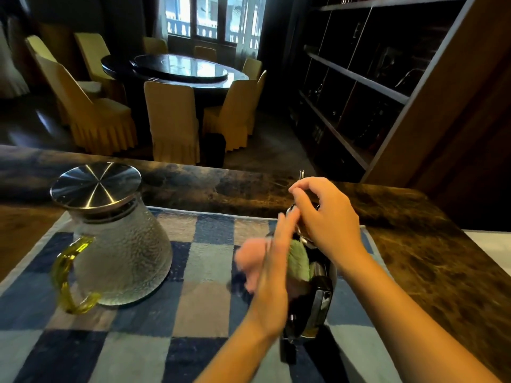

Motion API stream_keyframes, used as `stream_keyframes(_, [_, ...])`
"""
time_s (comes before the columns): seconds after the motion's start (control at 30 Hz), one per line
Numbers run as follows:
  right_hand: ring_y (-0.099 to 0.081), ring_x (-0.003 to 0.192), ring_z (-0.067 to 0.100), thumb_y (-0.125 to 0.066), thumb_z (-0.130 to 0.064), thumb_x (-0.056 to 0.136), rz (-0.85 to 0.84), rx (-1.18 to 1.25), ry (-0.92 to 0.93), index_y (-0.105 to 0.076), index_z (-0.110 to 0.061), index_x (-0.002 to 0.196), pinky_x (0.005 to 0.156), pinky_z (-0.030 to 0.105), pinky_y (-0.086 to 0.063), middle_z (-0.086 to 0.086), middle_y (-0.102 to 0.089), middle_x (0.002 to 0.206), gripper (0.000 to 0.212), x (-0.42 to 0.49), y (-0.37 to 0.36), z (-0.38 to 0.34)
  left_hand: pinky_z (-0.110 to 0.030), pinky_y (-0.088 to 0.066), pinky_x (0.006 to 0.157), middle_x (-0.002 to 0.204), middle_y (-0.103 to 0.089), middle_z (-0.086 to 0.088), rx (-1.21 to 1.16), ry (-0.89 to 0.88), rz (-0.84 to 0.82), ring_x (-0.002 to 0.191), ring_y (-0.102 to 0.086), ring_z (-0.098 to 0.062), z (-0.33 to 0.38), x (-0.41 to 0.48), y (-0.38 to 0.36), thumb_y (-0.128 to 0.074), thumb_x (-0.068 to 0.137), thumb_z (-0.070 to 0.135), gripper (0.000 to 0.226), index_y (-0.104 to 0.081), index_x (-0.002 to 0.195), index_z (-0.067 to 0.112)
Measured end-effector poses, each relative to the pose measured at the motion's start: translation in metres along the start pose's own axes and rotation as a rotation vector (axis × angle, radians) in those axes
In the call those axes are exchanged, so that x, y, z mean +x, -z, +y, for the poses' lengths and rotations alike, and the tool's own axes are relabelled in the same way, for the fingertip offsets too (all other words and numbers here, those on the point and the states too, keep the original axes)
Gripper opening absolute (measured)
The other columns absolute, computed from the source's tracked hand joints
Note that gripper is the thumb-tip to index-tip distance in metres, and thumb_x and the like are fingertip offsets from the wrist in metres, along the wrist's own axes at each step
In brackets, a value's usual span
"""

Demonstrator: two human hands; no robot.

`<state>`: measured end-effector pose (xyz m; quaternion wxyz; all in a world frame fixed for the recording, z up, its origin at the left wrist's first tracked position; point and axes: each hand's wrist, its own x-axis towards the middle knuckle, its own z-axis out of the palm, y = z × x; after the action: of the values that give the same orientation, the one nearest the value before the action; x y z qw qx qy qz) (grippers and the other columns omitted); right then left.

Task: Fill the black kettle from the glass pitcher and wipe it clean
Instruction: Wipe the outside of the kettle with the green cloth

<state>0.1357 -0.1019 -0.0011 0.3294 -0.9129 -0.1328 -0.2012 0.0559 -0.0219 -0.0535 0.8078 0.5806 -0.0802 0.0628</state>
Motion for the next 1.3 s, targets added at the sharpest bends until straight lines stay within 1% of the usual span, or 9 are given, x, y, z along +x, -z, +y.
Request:
stream_keyframes(0.17, [-0.055, 0.086, 0.004, -0.049, -0.033, 0.093, 0.002, -0.015, -0.007, -0.058, -0.036, 0.094, 0.072, 0.033, -0.053, -0.021, -0.056, 0.098, 0.009, -0.002, 0.000, 0.001, -0.014, -0.025, 0.113, 0.151, -0.028, 0.017, 0.087, -0.057, 0.365, 0.131, -0.029, 0.012, -0.021, 0.018, 0.009, -0.037, 0.099, 0.034, 0.042, -0.028, 0.139, 0.040])
stream_keyframes(0.4, [-0.049, 0.095, 0.003, -0.049, -0.035, 0.093, -0.033, -0.099, 0.013, -0.060, -0.033, 0.096, 0.086, 0.036, -0.048, -0.015, -0.059, 0.104, 0.011, -0.001, -0.002, 0.000, -0.022, -0.023, 0.115, 0.152, -0.025, 0.018, 0.059, 0.045, 0.252, 0.139, -0.022, 0.007, -0.051, -0.024, 0.019, -0.047, 0.076, 0.019, 0.061, -0.037, 0.134, 0.035])
stream_keyframes(0.53, [-0.050, 0.113, 0.009, -0.056, -0.042, 0.086, -0.080, -0.153, -0.005, -0.055, -0.038, 0.097, 0.106, 0.058, -0.031, -0.020, -0.054, 0.105, 0.013, -0.005, 0.001, -0.001, -0.030, -0.043, 0.101, 0.128, -0.052, 0.009, 0.036, 0.057, 0.355, 0.122, -0.050, -0.007, -0.036, 0.000, 0.014, -0.043, 0.090, 0.042, 0.032, -0.047, 0.121, 0.034])
stream_keyframes(0.77, [-0.058, 0.089, 0.006, -0.060, -0.047, 0.082, -0.133, -0.066, -0.074, -0.056, -0.037, 0.093, 0.074, 0.034, -0.051, -0.021, -0.061, 0.089, 0.016, -0.006, 0.004, 0.000, -0.042, -0.044, 0.101, 0.117, -0.061, 0.009, 0.376, 0.159, 0.343, 0.111, -0.054, -0.009, -0.045, 0.053, 0.028, -0.023, 0.091, 0.054, 0.045, -0.058, 0.115, 0.038])
stream_keyframes(0.87, [-0.058, 0.085, 0.005, -0.059, -0.045, 0.083, -0.107, -0.070, -0.085, -0.056, -0.037, 0.089, 0.072, 0.036, -0.053, -0.022, -0.061, 0.083, 0.011, -0.006, 0.002, 0.001, -0.026, -0.014, 0.118, 0.151, -0.032, 0.014, 0.275, 0.185, 0.410, 0.141, -0.024, -0.005, -0.072, 0.009, 0.016, -0.025, 0.092, 0.053, 0.054, -0.032, 0.143, 0.037])
stream_keyframes(0.97, [-0.058, 0.083, 0.004, -0.058, -0.045, 0.083, -0.110, -0.078, -0.084, -0.056, -0.037, 0.088, 0.070, 0.032, -0.051, -0.022, -0.061, 0.081, 0.010, -0.006, 0.002, 0.003, -0.006, 0.008, 0.106, 0.158, -0.011, 0.009, 0.256, 0.237, 0.414, 0.144, -0.009, 0.000, -0.076, -0.004, 0.001, -0.019, 0.096, 0.057, 0.061, 0.001, 0.144, 0.024])
stream_keyframes(1.07, [-0.057, 0.081, 0.004, -0.057, -0.046, 0.085, -0.108, -0.081, -0.081, -0.057, -0.036, 0.089, 0.066, 0.026, -0.047, -0.020, -0.061, 0.083, 0.011, -0.006, 0.002, 0.004, -0.009, -0.011, 0.114, 0.148, -0.017, 0.033, 0.067, 0.021, 0.221, 0.134, -0.017, 0.020, -0.047, 0.005, -0.011, -0.025, 0.070, 0.087, 0.094, -0.003, 0.145, 0.036])
stream_keyframes(1.2, [-0.056, 0.078, 0.003, -0.053, -0.045, 0.088, -0.093, -0.095, -0.081, -0.058, -0.035, 0.087, 0.058, 0.020, -0.041, -0.019, -0.061, 0.081, 0.011, -0.005, 0.000, 0.003, -0.040, -0.001, 0.121, 0.155, -0.013, 0.026, 0.070, -0.131, 0.134, 0.145, -0.004, 0.003, -0.029, 0.018, -0.001, -0.022, 0.077, 0.083, 0.056, -0.020, 0.131, 0.068])
stream_keyframes(1.3, [-0.057, 0.079, 0.003, -0.054, -0.039, 0.088, -0.083, -0.100, -0.079, -0.058, -0.036, 0.087, 0.062, 0.023, -0.046, -0.020, -0.061, 0.081, 0.005, -0.005, -0.002, 0.004, -0.034, 0.006, 0.121, 0.156, 0.000, 0.028, 0.247, -0.092, 0.099, 0.145, 0.004, 0.003, -0.059, 0.008, 0.015, -0.009, 0.085, 0.074, 0.052, -0.005, 0.136, 0.064])
